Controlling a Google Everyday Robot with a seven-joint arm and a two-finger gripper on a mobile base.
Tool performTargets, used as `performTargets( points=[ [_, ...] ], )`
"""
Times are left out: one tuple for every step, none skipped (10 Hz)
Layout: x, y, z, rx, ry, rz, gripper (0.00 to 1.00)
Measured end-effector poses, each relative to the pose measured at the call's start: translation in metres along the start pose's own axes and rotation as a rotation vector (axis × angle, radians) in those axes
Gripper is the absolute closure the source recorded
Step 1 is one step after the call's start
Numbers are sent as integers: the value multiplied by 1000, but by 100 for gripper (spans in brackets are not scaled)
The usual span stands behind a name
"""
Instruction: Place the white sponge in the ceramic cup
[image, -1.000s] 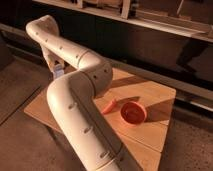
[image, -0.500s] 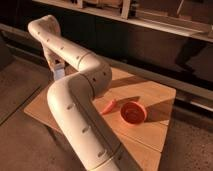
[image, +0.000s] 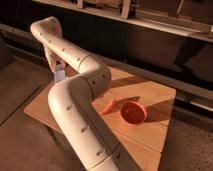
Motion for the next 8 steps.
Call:
performTargets(
  points=[
    [0, 0, 1, -4, 2, 1, 100],
    [0, 0, 1, -7, 1, 0, 100],
    [-2, 1, -1, -10, -5, 0, 100],
    [-3, 1, -4, -13, -11, 0, 100],
    [-4, 1, -6, -15, -16, 1, 100],
    [-5, 3, -9, -19, -23, 2, 100],
    [-6, 5, -12, -22, -27, 2, 100],
    [-5, 6, -14, -23, -30, 2, 100]
  ],
)
